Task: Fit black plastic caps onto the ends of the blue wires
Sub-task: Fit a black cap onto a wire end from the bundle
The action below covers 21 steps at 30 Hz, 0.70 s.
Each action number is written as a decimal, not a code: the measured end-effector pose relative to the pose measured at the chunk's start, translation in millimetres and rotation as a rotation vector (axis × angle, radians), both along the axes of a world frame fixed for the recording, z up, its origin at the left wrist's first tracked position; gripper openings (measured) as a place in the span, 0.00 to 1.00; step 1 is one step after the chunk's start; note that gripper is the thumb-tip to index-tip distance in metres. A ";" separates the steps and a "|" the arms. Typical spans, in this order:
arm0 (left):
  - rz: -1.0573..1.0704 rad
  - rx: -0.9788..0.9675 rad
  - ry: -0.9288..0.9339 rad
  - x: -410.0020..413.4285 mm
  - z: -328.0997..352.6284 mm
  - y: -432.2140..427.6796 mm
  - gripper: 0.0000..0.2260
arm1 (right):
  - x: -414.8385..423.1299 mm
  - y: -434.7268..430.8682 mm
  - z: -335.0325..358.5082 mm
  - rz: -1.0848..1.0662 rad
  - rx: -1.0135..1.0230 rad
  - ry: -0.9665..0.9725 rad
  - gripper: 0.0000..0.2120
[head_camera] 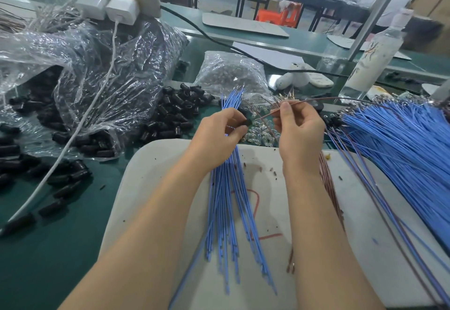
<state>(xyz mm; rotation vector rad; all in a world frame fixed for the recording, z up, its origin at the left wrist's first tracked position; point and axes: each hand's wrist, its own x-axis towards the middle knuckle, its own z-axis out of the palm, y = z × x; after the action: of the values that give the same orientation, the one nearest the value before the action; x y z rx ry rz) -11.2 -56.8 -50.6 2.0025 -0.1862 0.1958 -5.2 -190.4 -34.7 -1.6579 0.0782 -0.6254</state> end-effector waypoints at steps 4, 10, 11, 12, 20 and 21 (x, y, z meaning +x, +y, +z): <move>-0.010 0.037 -0.015 -1.8 4.3 0.1 0.02 | 0.1 -0.3 -0.8 -0.008 -0.044 0.004 0.09; -0.018 0.102 -0.060 -3.6 3.8 -1.2 0.02 | -1.4 1.8 -0.3 -0.018 -0.127 0.014 0.07; -0.018 0.103 -0.071 -3.6 3.6 -0.9 0.02 | -1.7 2.4 -0.2 -0.022 -0.147 0.009 0.06; -0.018 0.104 -0.079 -3.4 3.5 -0.7 0.02 | -1.7 2.4 0.0 -0.028 -0.157 0.001 0.05; 0.000 0.146 -0.107 -2.4 0.5 -0.3 0.02 | -3.3 1.7 -0.7 -0.043 -0.277 -0.033 0.04; 0.001 0.153 -0.112 -2.7 0.7 -0.4 0.02 | -3.5 1.4 -0.2 -0.049 -0.289 -0.038 0.04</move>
<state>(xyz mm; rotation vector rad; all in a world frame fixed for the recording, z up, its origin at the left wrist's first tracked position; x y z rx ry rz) -13.9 -57.2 -49.9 2.1452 -0.2785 0.3029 -8.7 -189.0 -35.0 -1.9268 0.0008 -0.7313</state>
